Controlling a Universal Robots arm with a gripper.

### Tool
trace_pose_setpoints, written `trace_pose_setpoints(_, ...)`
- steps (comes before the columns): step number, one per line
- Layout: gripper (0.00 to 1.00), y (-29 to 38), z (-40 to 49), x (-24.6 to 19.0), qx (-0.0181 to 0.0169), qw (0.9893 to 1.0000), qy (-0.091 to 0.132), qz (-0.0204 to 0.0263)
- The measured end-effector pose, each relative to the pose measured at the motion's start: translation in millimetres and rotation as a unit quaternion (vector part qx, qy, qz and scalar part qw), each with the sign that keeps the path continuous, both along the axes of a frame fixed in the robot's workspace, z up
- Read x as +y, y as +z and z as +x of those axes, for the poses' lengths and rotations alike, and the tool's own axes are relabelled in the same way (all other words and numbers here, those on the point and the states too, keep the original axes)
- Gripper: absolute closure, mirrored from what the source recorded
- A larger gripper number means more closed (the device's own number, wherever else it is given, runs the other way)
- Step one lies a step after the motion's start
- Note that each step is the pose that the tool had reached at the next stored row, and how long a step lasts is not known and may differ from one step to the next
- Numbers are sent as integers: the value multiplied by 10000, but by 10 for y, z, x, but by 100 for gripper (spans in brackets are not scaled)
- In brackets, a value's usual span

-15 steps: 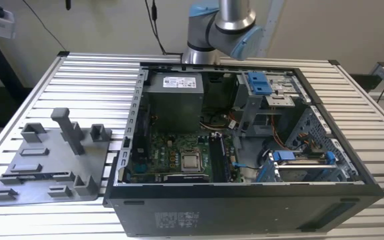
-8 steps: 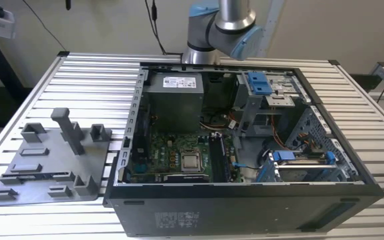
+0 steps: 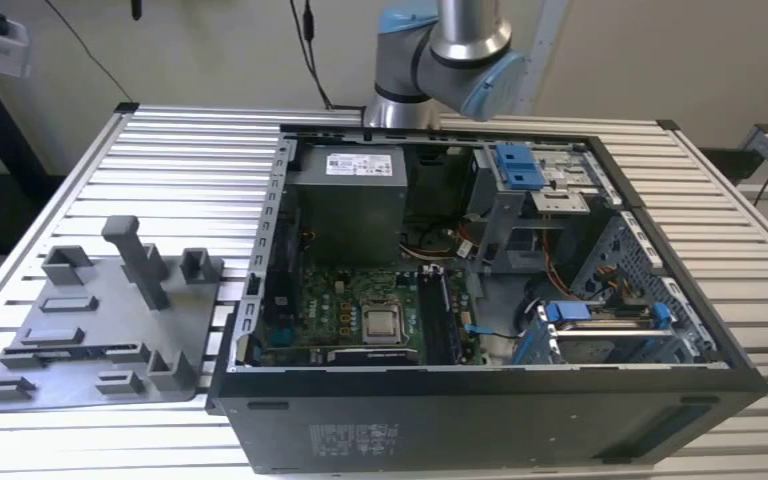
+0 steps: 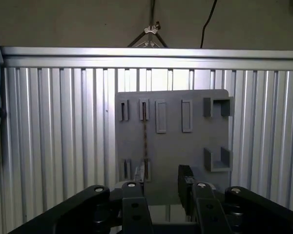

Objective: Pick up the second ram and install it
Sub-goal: 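Pick up the second ram and move it above second insertion slot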

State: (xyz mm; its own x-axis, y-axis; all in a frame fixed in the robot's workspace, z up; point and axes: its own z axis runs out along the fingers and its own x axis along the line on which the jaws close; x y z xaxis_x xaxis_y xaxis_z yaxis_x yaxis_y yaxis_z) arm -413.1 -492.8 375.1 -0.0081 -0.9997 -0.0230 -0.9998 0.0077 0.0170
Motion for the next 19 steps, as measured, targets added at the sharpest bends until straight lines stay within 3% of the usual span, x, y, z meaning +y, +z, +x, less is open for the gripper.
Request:
trace_pose_setpoints(15, 58, 1, -4, 0, 0, 10000, 0, 1)
trace_pose_setpoints(17, 58, -4, -5, -1, 0, 10000, 6, 80)
trace_pose_setpoints(19, 58, -18, -4, 0, 0, 10000, 6, 93)
